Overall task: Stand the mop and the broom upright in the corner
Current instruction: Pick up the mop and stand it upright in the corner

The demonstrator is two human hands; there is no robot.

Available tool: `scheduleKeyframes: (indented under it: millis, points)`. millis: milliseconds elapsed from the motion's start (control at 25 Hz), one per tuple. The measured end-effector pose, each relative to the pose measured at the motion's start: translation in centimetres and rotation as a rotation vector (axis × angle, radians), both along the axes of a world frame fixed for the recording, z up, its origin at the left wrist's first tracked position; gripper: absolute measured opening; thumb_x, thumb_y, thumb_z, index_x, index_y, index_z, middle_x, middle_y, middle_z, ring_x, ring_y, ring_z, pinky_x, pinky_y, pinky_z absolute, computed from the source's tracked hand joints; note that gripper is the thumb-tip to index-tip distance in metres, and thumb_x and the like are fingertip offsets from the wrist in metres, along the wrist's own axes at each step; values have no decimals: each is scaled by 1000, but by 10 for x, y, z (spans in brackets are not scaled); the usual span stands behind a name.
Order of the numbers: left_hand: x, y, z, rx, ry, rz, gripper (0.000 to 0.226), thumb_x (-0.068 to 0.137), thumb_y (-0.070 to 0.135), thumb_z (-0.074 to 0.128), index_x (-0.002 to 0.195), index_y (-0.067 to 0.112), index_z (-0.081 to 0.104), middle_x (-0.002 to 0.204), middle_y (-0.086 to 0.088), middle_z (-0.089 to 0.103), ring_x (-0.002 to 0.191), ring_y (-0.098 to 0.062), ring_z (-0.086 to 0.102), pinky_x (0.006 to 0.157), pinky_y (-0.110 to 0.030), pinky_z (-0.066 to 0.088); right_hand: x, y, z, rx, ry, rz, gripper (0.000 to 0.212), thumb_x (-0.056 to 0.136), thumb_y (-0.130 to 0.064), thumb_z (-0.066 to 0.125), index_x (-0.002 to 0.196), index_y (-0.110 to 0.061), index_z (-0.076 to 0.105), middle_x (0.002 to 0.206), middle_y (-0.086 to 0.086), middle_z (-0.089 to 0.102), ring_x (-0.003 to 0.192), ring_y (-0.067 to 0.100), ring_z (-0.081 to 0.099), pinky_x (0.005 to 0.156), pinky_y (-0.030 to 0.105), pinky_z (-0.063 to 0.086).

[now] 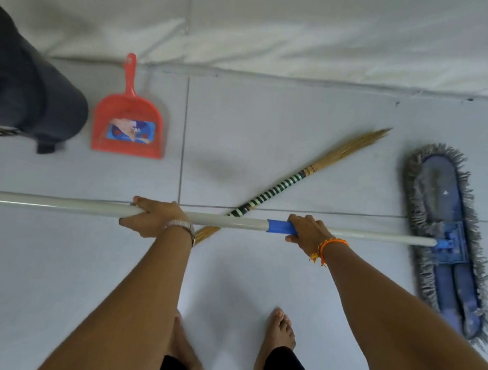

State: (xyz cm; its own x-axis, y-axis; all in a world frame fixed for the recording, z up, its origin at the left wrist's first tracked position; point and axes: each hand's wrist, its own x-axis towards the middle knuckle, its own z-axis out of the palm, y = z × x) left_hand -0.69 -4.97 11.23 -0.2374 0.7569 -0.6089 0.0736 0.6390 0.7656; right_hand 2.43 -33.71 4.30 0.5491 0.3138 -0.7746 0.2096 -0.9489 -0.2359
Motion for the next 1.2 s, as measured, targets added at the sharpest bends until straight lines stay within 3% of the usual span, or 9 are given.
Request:
scheduleKeyframes:
  millis: [40, 120, 320, 520, 640, 760, 960, 1080, 1200]
  points:
    - [-1, -2, 25, 59, -24, -33, 29, 102, 29, 53, 122, 9, 46, 101, -7, 59, 73, -23, 67, 58, -39, 63, -1, 5, 25, 18, 16, -20, 26, 94, -32, 57, 111, -14, 50, 91, 6, 50, 84, 25, 47, 92, 40, 44]
    - [3, 6, 95, 216, 14, -93, 18, 100, 27, 56, 108, 13, 47, 92, -8, 58, 61, -20, 62, 48, -32, 59, -2, 17, 90, 65, 30, -73, 27, 92, -30, 60, 112, -13, 50, 92, 5, 46, 86, 29, 52, 87, 40, 44]
    - [35, 7, 319, 589, -210, -208, 14, 98, 21, 59, 110, 16, 54, 99, -14, 65, 82, -24, 69, 77, -42, 62, 7, 49, 276, 226, -27, -177, 26, 92, -20, 61, 113, -9, 50, 98, 13, 51, 81, 29, 52, 84, 44, 47]
    - [60, -10, 511, 782, -380, -404, 36, 99, 24, 59, 132, 12, 51, 113, -24, 66, 100, -34, 70, 84, -47, 60, 0, 77, 420, 413, -79, -199, 22, 94, -11, 54, 113, -4, 46, 91, 13, 51, 74, 24, 46, 71, 37, 41]
    - [63, -8, 611, 944, -437, -553, 13, 97, 35, 59, 107, 39, 51, 80, 9, 65, 65, -22, 65, 60, -45, 58, 3, 108, 493, 527, -79, -185, 26, 95, -14, 56, 115, -1, 45, 89, 13, 51, 77, 24, 46, 72, 36, 37]
    - [60, 6, 670, 1065, -471, -718, 19, 95, 42, 59, 94, 26, 48, 62, 15, 57, 48, -9, 51, 46, -45, 49, -1, 147, 536, 611, -110, -193, 33, 92, -15, 61, 119, -3, 48, 97, 17, 58, 85, 28, 52, 80, 42, 45]
    - [45, 58, 724, 976, -651, -1038, 25, 95, 42, 61, 84, 26, 46, 55, 10, 42, 41, -18, 36, 37, -34, 38, -25, 229, 573, 741, -121, -231, 46, 92, -14, 62, 134, -7, 44, 115, 17, 62, 101, 31, 57, 97, 43, 47]
    - [28, 123, 748, 902, -746, -1201, 30, 94, 38, 65, 85, 13, 51, 48, 3, 44, 33, -16, 39, 36, -24, 38, -44, 297, 590, 788, -114, -251, 43, 93, -10, 60, 132, -2, 45, 114, 20, 62, 105, 35, 58, 101, 46, 48]
    - [5, 183, 762, 873, -734, -1341, 30, 95, 34, 66, 77, 13, 53, 45, -2, 51, 31, -18, 45, 38, -25, 42, -70, 360, 598, 832, -129, -274, 40, 94, -11, 58, 131, -2, 45, 103, 9, 57, 94, 27, 54, 92, 40, 49]
